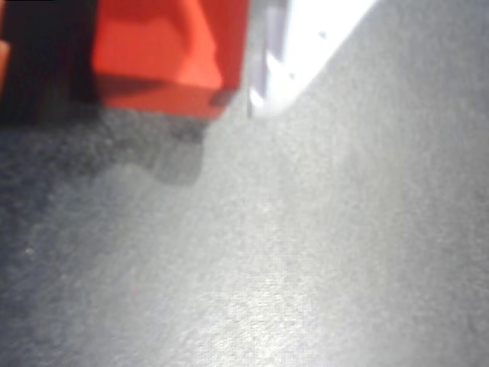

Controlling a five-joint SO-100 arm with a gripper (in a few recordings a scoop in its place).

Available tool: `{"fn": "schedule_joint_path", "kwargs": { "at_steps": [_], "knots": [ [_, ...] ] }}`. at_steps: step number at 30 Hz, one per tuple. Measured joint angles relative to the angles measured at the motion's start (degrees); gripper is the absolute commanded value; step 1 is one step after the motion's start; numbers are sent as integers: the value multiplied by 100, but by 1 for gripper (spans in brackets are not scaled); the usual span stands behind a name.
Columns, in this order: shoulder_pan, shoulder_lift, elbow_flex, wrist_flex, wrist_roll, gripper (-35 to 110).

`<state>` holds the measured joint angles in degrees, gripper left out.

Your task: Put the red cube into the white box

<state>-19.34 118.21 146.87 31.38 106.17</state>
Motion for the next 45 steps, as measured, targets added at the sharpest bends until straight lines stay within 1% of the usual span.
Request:
{"fn": "schedule_joint_path", "kwargs": {
  "at_steps": [3,8,18,20,23,25,30,34,35,38,45],
  "knots": [
    [0,9,237,-264,18,24],
    [-88,35,378,-413,9,24],
    [-123,44,642,-712,70,19],
    [-123,44,650,-756,70,17],
    [-123,35,650,-782,62,5],
    [-114,9,694,-853,70,0],
    [-123,-264,686,-1169,97,0],
    [-70,-290,686,-1204,132,0],
    [-26,-246,686,-1160,158,0],
    [281,176,694,-606,167,0],
    [1995,1749,-141,1925,26,0]
  ]
}}
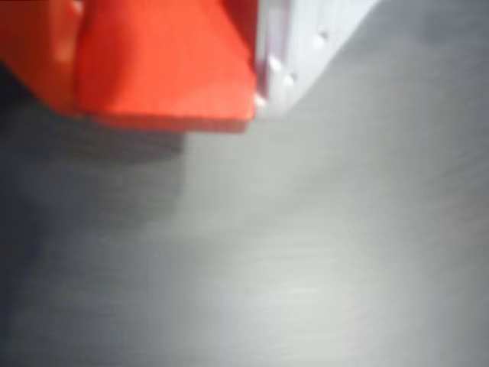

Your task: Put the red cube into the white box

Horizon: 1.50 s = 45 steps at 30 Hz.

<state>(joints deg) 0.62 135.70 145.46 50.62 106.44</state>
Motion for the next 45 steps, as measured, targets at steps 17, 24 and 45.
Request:
{"fn": "schedule_joint_path", "kwargs": {
  "at_steps": [17,24,45],
  "knots": [
    [5212,817,-896,2874,-659,0],
    [6662,817,-896,3094,-1362,0],
    [7058,817,-896,3050,-1802,4]
  ]
}}
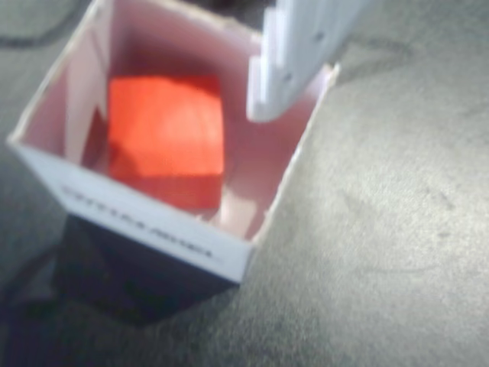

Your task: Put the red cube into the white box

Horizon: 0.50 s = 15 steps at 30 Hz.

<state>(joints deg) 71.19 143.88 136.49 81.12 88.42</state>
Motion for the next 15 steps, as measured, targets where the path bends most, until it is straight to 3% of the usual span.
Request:
{"fn": "schedule_joint_path", "kwargs": {
  "at_steps": [6,15],
  "knots": [
    [-466,536,9,-800,-993,0],
    [-4175,1652,606,-1696,-1081,0]
  ]
}}
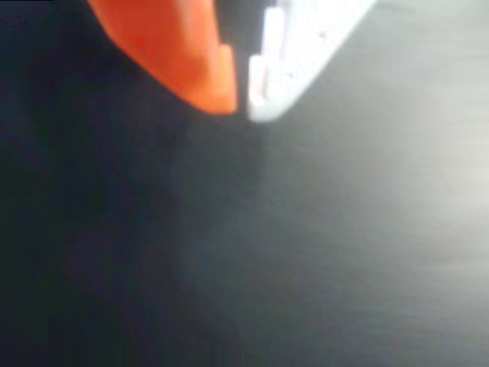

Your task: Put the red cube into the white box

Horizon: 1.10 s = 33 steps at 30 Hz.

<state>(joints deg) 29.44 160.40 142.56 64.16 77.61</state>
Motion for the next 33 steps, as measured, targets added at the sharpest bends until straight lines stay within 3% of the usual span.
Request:
{"fn": "schedule_joint_path", "kwargs": {
  "at_steps": [6,11,20,24,29,33],
  "knots": [
    [-1626,2004,1222,123,-88,0],
    [-2276,2215,1600,9,-211,0],
    [-3059,2312,2672,-1160,246,0],
    [-3076,2259,2689,-659,536,0],
    [-2874,2250,2689,826,571,0],
    [-2856,2250,2689,1151,563,0]
  ]
}}
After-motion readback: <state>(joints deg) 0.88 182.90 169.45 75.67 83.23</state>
